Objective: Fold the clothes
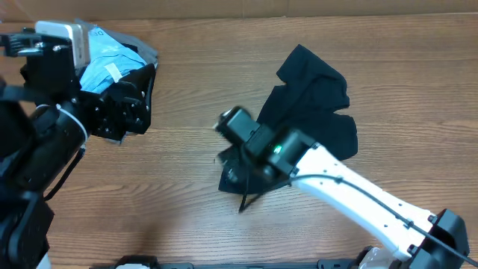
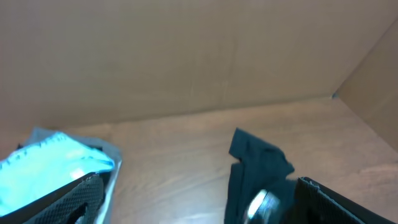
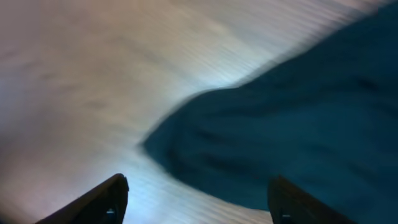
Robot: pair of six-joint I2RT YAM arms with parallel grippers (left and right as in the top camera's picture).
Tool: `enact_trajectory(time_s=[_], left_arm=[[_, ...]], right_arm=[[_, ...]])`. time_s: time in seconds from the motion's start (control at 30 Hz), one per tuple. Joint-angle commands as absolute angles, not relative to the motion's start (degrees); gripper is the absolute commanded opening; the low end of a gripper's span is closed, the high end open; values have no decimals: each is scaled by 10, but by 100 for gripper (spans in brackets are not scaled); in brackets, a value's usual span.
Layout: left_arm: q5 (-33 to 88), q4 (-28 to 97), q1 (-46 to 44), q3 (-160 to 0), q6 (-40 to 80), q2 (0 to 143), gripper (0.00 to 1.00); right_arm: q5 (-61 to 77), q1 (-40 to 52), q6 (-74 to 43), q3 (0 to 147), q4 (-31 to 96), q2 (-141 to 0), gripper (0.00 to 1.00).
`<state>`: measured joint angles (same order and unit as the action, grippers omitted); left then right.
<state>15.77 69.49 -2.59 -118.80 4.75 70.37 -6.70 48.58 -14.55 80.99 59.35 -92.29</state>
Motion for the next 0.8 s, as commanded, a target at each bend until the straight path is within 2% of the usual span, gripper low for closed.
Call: enact_trajectory(time_s=[0.0,0.23,0.33,0.43,0.63,0.77], left_arm=[[150,735,-38,-1194,43,729,100],[148,838,-127,-1174,19,846,100],[145,850,-162,-1152,0,913,100],[144,859,-186,-1127,0,984,100],[149,848,-215,-1086,9,1122,99],[148,838,-230,-1078,9,1188,94]], right_arm=[[-149,388,-264,811,612,-908,75],[16,149,-292,811,621,-908,72],[116,52,-254,811,621,-906,64],[195,-31,-203,811,632,-902,63],[218,-127,-138,811,682,-900,65],[212,-136,-117,811,687,-900,70]])
